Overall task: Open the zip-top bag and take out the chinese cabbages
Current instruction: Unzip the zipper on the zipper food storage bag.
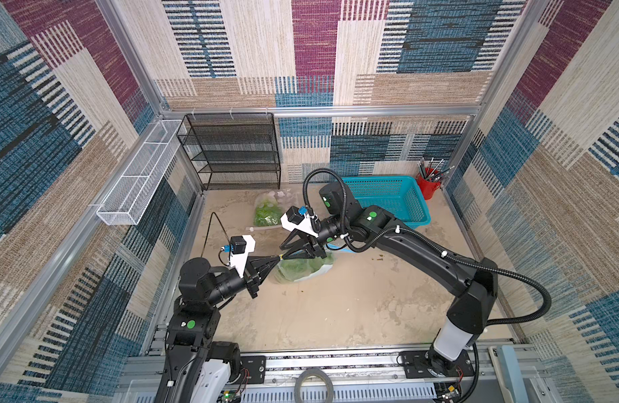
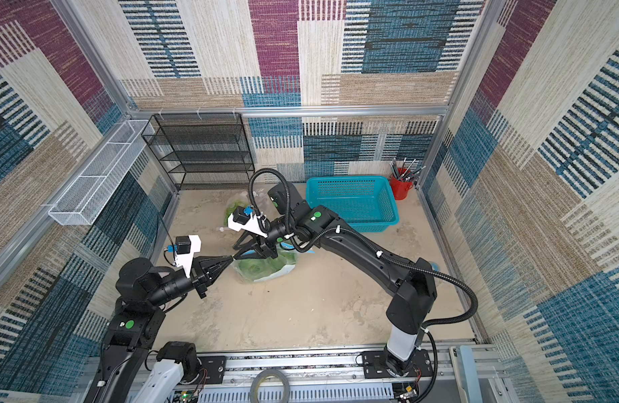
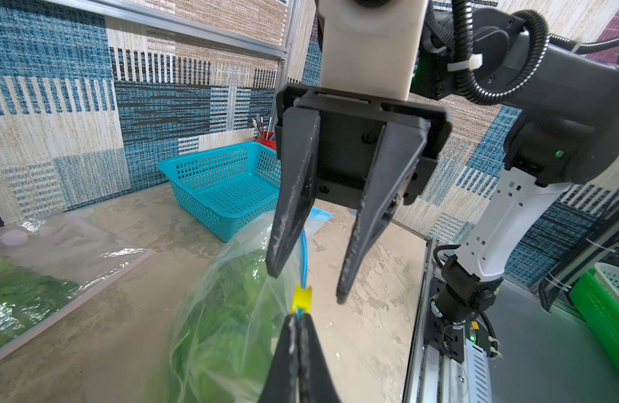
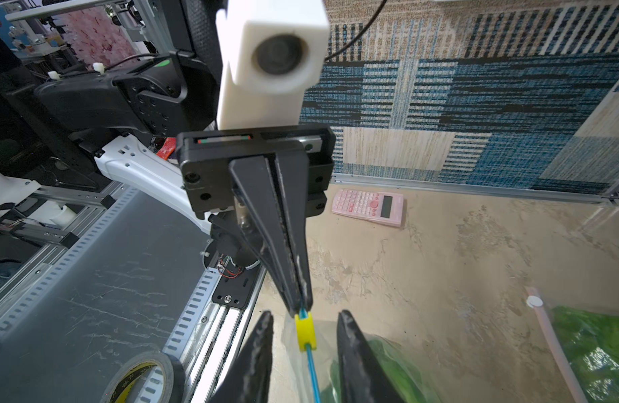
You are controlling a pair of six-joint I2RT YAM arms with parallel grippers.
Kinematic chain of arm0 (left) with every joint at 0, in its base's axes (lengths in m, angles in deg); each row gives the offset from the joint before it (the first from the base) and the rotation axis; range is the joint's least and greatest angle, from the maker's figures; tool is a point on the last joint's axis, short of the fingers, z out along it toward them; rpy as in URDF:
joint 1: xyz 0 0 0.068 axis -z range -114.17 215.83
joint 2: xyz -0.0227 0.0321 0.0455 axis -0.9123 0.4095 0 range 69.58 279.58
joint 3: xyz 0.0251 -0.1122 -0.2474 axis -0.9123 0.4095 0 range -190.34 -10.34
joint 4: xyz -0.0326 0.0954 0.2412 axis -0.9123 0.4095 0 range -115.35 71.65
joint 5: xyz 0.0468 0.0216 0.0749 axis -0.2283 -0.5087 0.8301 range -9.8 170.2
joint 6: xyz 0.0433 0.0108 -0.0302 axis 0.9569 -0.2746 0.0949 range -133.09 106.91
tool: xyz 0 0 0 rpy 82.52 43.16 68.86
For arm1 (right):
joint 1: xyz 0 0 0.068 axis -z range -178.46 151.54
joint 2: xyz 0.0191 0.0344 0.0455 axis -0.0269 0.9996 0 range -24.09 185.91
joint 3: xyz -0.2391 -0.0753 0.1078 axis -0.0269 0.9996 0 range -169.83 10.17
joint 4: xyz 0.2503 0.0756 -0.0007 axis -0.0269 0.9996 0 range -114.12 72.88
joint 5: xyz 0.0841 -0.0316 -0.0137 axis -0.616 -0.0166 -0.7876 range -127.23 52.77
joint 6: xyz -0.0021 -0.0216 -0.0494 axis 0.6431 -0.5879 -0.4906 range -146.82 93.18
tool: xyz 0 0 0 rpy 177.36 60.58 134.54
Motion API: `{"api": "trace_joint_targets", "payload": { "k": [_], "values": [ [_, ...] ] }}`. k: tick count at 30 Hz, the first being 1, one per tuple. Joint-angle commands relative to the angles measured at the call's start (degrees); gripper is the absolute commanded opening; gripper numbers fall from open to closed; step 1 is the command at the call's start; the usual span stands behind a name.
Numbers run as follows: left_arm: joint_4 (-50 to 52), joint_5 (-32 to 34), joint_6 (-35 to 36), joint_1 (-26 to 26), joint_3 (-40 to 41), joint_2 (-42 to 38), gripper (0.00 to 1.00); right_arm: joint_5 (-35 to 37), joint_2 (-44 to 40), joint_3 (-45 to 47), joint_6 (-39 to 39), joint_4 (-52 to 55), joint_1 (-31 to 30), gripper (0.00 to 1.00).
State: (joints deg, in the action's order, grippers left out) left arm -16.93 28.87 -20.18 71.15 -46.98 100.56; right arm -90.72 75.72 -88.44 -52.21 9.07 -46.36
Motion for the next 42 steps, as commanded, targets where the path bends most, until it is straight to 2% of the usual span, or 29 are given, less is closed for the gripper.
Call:
{"api": "trace_joint_targets", "payload": {
  "k": [1, 14, 16, 19, 24, 32, 42],
  "values": [
    [-1.7, -0.6, -0.5, 0.0, -0.4, -0.1, 0.0, -0.2, 0.6, -0.9, -0.6, 0.7, -0.3, 0.32],
    [-1.7, -0.4, -0.4, 0.0, -0.4, -0.4, 0.0, 0.4, 1.9, -2.0, -0.8, 1.7, -0.7, 0.19],
    [-1.7, -0.3, -0.4, 0.0, -0.3, -0.5, 0.0, 0.2, 1.9, -2.1, -0.8, 1.7, -0.7, 0.14],
    [-1.7, -0.3, -0.4, 0.0, -0.3, -0.4, 0.0, 0.1, 2.0, -2.2, -0.7, 1.8, -0.8, 0.0],
    [-1.4, 0.4, -0.3, 0.0, -0.3, -0.9, 0.0, 2.1, 1.7, -2.0, -1.1, 1.9, -0.7, 0.0],
    [1.2, 5.8, 1.0, 0.0, -0.7, -2.8, 0.0, 6.4, -0.7, 0.9, -1.9, 1.0, -0.7, 0.0],
    [2.3, 8.2, 1.6, 0.0, -1.0, -3.2, 0.0, 8.8, -2.9, 4.7, -1.6, -0.5, 0.2, 0.0]
  ]
}}
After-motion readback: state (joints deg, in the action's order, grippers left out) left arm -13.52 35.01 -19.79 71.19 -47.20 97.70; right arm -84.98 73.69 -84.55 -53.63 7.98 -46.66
